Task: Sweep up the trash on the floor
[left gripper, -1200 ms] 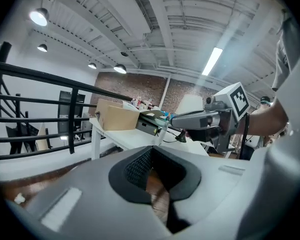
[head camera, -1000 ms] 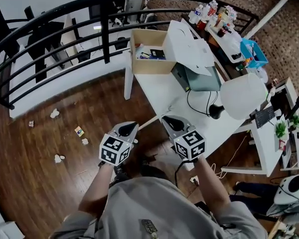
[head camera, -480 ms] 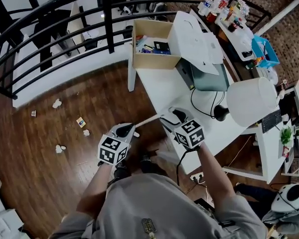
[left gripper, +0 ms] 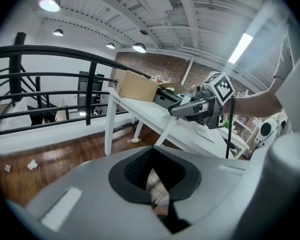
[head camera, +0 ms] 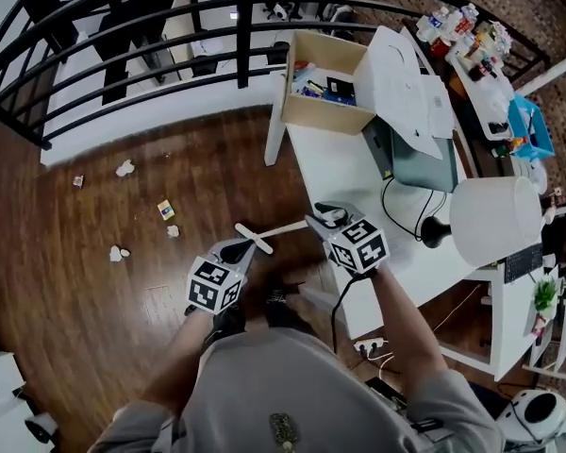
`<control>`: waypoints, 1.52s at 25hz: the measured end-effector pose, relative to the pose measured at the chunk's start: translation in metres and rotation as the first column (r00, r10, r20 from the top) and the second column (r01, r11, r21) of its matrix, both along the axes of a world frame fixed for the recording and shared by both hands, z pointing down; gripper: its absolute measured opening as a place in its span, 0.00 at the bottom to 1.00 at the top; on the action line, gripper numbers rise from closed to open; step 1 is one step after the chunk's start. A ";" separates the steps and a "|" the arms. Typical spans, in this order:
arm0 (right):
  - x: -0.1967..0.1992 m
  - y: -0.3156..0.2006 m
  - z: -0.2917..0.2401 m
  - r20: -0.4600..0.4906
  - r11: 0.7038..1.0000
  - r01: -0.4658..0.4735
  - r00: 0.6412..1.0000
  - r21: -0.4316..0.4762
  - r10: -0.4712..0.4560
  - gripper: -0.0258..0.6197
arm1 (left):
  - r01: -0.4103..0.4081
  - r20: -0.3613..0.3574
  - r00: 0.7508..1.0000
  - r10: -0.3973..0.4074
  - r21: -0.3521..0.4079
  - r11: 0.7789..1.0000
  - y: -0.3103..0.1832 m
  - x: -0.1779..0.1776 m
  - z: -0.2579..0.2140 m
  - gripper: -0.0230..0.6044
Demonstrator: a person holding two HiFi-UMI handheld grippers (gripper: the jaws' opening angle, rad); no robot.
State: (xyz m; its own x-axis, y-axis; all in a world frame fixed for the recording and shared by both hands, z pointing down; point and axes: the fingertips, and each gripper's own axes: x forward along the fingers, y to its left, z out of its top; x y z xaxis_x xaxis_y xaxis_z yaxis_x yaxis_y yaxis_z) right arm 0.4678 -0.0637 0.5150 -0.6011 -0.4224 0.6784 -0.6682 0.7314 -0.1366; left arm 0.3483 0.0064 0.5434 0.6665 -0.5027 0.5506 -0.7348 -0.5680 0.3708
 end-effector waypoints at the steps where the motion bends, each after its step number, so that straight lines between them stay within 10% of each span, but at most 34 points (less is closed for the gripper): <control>1: -0.007 0.001 0.000 0.000 1.000 0.016 1.000 0.002 -0.016 0.19 | 0.009 0.001 1.000 -0.009 -0.014 1.000 0.004 -0.003 0.005 0.04; 10: -0.090 0.022 -0.018 0.040 0.974 0.226 0.973 0.016 -0.226 0.14 | 0.142 -0.004 0.990 -0.142 -0.036 0.989 0.026 -0.049 0.014 0.04; 21: -0.227 0.061 -0.048 0.085 0.869 0.491 0.865 0.050 -0.494 0.14 | 0.403 0.024 0.915 -0.402 -0.037 0.915 0.080 -0.163 0.015 0.04; 31: -0.369 0.112 -0.097 0.147 0.788 0.611 0.775 0.079 -0.615 0.14 | 0.467 -0.023 0.883 -0.468 -0.027 0.884 0.126 -0.260 0.014 0.05; 38: -0.459 0.131 -0.122 0.181 0.751 0.652 0.730 0.103 -0.659 0.14 | 0.491 -0.008 0.871 -0.491 -0.009 0.871 0.121 -0.322 0.024 0.25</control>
